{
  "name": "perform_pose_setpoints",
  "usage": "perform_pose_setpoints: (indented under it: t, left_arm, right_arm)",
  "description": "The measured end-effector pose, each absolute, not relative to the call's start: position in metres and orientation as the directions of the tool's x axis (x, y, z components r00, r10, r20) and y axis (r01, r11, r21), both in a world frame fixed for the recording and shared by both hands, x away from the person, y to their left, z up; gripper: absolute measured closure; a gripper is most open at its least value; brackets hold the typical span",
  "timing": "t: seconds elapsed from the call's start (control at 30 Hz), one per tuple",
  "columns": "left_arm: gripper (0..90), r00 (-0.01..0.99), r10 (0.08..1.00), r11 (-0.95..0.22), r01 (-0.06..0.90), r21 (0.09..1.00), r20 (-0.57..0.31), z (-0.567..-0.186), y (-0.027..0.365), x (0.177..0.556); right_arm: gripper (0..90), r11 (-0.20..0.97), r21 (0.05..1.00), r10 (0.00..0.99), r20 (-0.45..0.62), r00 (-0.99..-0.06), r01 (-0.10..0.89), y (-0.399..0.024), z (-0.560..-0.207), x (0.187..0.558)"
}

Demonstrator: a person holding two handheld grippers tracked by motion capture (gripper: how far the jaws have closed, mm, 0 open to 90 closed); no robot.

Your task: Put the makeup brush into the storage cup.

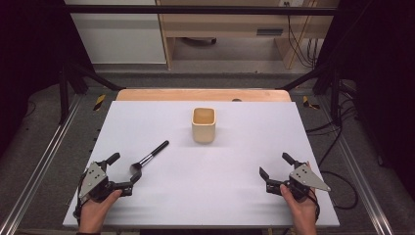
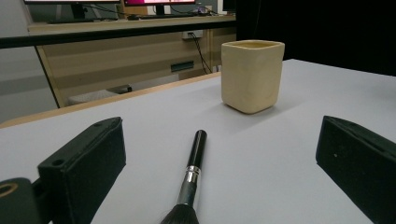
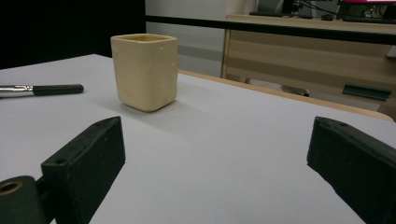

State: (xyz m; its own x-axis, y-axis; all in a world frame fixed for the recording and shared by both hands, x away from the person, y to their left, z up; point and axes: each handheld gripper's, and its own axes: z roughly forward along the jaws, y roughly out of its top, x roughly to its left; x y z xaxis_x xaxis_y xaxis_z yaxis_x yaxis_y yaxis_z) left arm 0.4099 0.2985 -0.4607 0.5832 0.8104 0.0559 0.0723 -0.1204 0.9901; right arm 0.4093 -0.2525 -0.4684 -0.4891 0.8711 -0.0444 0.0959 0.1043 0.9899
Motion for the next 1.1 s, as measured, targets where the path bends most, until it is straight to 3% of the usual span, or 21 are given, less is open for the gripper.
perform_pose_setpoints:
  t: [1.1]
  left_arm:
    - [2.4, 0.592, 0.801, -0.176, 0.099, 0.979, 0.084, -0.459, 0.2908, 0.4028]
  right_arm:
    - [4.7, 0.124, 0.99, 0.893, -0.08, -0.444, 0.072, -0.2548, -0.4678, 0.4053]
